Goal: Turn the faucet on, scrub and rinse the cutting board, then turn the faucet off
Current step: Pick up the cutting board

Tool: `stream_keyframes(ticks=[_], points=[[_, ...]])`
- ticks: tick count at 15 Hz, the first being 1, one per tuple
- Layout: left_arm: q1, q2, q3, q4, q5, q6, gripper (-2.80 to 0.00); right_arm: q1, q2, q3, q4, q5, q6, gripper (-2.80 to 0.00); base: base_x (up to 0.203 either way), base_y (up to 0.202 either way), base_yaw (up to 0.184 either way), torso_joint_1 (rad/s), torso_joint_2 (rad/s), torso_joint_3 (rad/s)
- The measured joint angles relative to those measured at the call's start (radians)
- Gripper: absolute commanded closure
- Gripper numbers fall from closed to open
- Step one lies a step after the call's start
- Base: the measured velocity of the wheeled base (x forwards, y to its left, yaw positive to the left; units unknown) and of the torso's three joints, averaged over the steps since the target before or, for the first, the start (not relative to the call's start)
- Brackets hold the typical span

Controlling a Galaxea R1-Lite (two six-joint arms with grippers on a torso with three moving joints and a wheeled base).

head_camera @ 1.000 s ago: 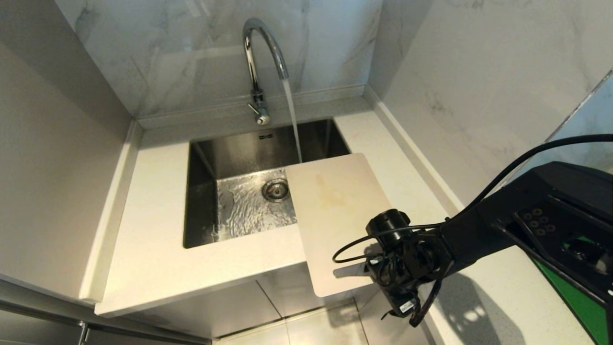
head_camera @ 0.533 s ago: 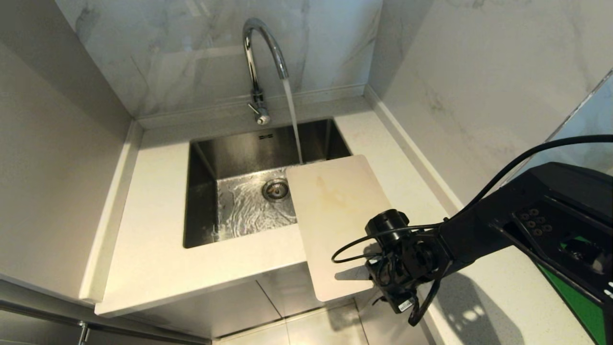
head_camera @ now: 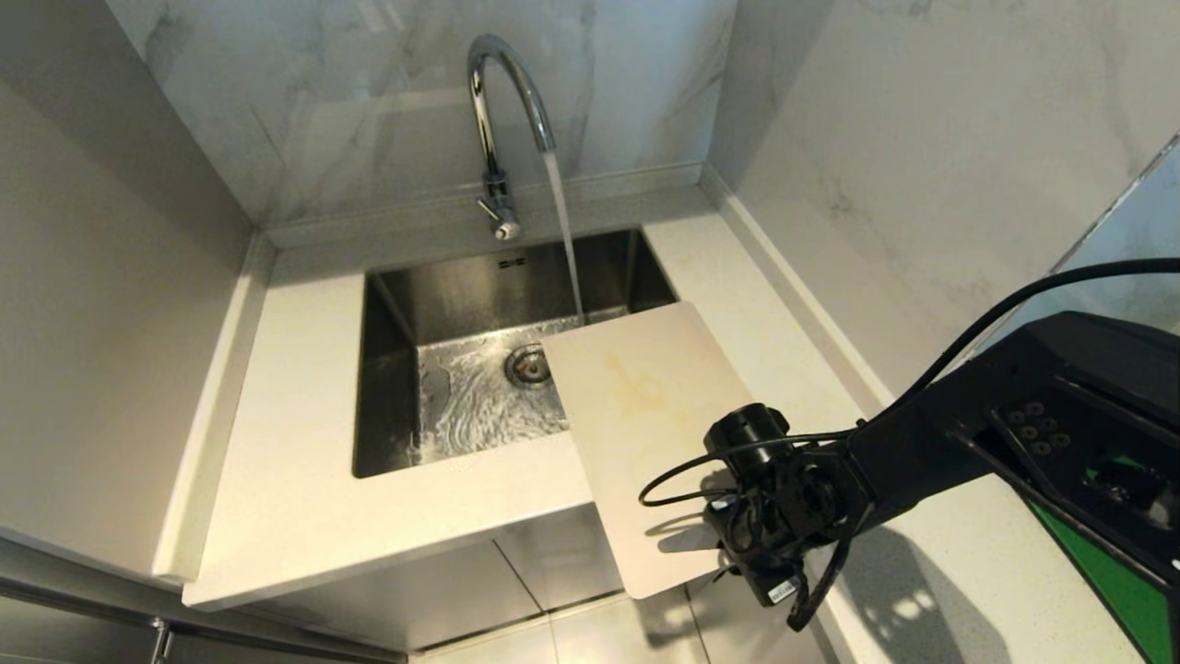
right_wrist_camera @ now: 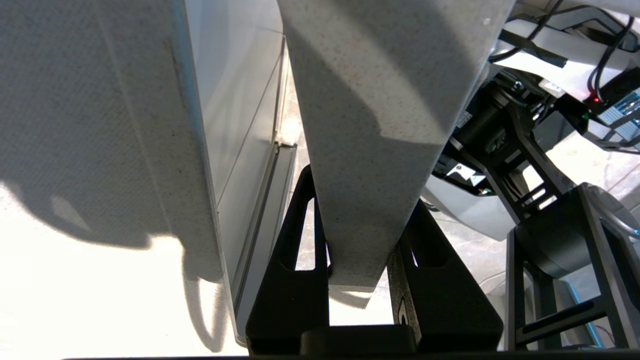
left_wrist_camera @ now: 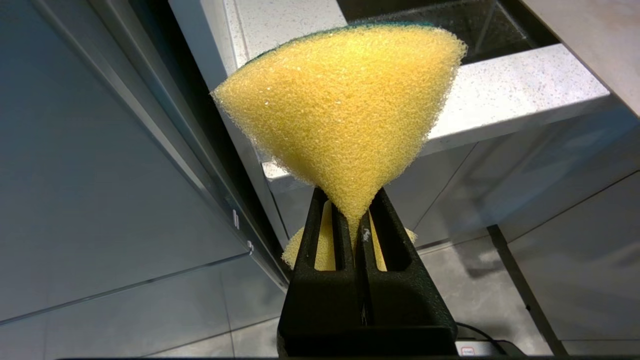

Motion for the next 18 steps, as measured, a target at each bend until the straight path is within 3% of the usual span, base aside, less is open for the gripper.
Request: stream_keyframes(ticks=[5, 14, 18], points=[[0.0, 0.0, 0.0, 0.0, 0.001, 0.0, 0.0, -0.002, -0.08, 0.017, 0.021, -0.004, -0.007, 0.0, 0.0, 0.0, 0.0, 0.0, 0.0, 0.0], [0.0, 0.0, 0.0, 0.0, 0.0, 0.0, 0.0, -0.003, -0.32, 0.019, 0.174, -0.007, -0.074, 0.0, 0.0, 0.0, 0.0, 0.0, 0.0, 0.0], [0.0, 0.0, 0.0, 0.0, 0.001, 0.0, 0.0, -0.003, -0.412, 0.009, 0.192, -0.009, -0.189, 0.0, 0.0, 0.0, 0.0, 0.0, 0.0, 0.0]])
